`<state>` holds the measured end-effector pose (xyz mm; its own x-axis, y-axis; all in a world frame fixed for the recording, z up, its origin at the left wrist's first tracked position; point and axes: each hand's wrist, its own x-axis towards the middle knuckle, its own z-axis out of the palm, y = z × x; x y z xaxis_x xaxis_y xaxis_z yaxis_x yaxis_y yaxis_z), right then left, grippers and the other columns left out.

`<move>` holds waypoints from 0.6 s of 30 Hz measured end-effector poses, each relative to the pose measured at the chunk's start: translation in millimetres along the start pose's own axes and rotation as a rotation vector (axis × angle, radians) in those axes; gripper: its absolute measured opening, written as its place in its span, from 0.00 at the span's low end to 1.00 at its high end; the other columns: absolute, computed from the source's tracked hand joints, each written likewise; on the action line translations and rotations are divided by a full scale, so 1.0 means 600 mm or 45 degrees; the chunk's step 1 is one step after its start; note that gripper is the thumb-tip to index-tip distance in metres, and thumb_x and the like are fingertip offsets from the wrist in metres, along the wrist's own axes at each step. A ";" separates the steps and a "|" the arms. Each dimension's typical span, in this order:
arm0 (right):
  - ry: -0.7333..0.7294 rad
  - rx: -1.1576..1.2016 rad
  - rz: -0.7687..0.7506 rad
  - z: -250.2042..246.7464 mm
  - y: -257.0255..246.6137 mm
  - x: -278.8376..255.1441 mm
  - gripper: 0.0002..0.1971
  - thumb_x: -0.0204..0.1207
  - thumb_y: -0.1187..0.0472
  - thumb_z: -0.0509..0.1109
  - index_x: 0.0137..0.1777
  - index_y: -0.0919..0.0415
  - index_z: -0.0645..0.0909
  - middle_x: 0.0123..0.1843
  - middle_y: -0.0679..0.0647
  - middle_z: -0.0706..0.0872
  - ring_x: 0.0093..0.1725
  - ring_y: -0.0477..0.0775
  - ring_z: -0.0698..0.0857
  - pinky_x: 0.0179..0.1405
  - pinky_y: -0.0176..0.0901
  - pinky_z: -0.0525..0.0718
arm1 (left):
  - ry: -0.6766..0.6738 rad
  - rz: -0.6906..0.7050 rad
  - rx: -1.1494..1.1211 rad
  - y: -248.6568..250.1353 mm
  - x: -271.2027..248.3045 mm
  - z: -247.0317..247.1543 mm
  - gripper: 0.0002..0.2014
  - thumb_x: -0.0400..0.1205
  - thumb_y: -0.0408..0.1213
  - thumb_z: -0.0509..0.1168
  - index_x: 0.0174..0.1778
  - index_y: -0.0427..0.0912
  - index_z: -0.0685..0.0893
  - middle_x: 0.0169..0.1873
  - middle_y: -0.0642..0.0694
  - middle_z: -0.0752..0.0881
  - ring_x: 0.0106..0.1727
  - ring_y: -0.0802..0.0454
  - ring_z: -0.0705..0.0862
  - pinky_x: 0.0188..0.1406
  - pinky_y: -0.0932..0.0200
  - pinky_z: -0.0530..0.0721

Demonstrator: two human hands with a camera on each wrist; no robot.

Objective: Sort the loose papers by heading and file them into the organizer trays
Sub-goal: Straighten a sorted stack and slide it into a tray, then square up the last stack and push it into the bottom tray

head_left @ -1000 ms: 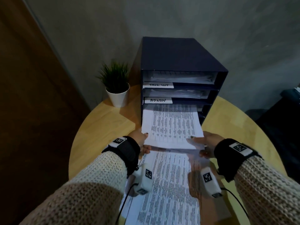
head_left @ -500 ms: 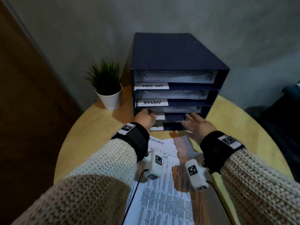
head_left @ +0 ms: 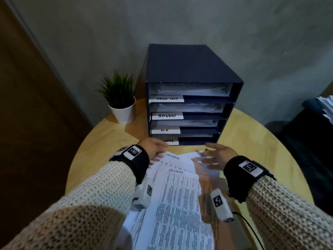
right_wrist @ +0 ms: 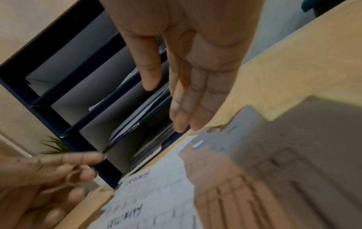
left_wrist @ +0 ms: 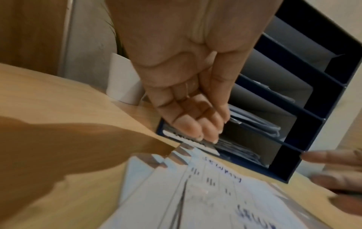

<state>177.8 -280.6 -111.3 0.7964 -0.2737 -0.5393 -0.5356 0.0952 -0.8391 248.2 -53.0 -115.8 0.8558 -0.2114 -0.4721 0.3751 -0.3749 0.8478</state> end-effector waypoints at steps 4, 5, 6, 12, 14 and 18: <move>0.173 -0.137 0.124 -0.028 0.033 -0.040 0.13 0.78 0.73 0.67 0.60 0.61 0.78 0.35 0.62 0.80 0.28 0.56 0.77 0.28 0.38 0.74 | 0.057 -0.148 0.363 -0.027 -0.042 -0.019 0.11 0.83 0.31 0.60 0.37 0.47 0.82 0.29 0.50 0.76 0.30 0.54 0.75 0.30 0.64 0.76; 0.228 -0.162 0.134 -0.035 0.044 -0.049 0.12 0.78 0.73 0.67 0.59 0.62 0.78 0.33 0.62 0.79 0.27 0.56 0.76 0.28 0.39 0.73 | 0.073 -0.160 0.490 -0.032 -0.052 -0.024 0.08 0.83 0.33 0.60 0.40 0.47 0.81 0.30 0.53 0.74 0.33 0.55 0.75 0.38 0.62 0.79; 0.274 -0.199 0.135 -0.045 0.056 -0.056 0.12 0.77 0.73 0.67 0.59 0.64 0.79 0.32 0.62 0.78 0.27 0.56 0.75 0.29 0.41 0.74 | 0.095 -0.168 0.571 -0.041 -0.064 -0.029 0.06 0.84 0.33 0.60 0.48 0.46 0.82 0.31 0.54 0.73 0.35 0.56 0.75 0.48 0.61 0.80; 0.177 -0.325 0.208 -0.074 0.121 -0.126 0.20 0.81 0.67 0.65 0.72 0.70 0.73 0.46 0.63 0.84 0.35 0.54 0.80 0.37 0.41 0.80 | 0.074 -0.229 0.816 -0.091 -0.146 -0.032 0.18 0.83 0.34 0.61 0.70 0.34 0.77 0.60 0.39 0.82 0.55 0.48 0.79 0.58 0.59 0.76; 0.145 -0.343 0.256 -0.070 0.137 -0.157 0.20 0.81 0.67 0.65 0.72 0.71 0.73 0.65 0.68 0.82 0.49 0.61 0.85 0.38 0.39 0.81 | 0.067 -0.231 0.803 -0.102 -0.175 -0.016 0.19 0.83 0.34 0.61 0.71 0.32 0.75 0.66 0.35 0.81 0.57 0.45 0.83 0.60 0.55 0.80; 0.266 -0.323 0.336 -0.043 0.143 -0.201 0.22 0.85 0.60 0.59 0.77 0.67 0.69 0.73 0.58 0.76 0.74 0.61 0.75 0.56 0.43 0.82 | 0.058 -0.212 0.816 -0.123 -0.226 0.020 0.19 0.81 0.34 0.63 0.68 0.33 0.77 0.62 0.35 0.84 0.59 0.41 0.86 0.59 0.54 0.85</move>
<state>28.3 -264.1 -116.6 0.5623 -0.4622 -0.6857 -0.7866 -0.0433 -0.6159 99.9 -7.3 -117.4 0.8244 -0.0710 -0.5615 0.2295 -0.8649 0.4464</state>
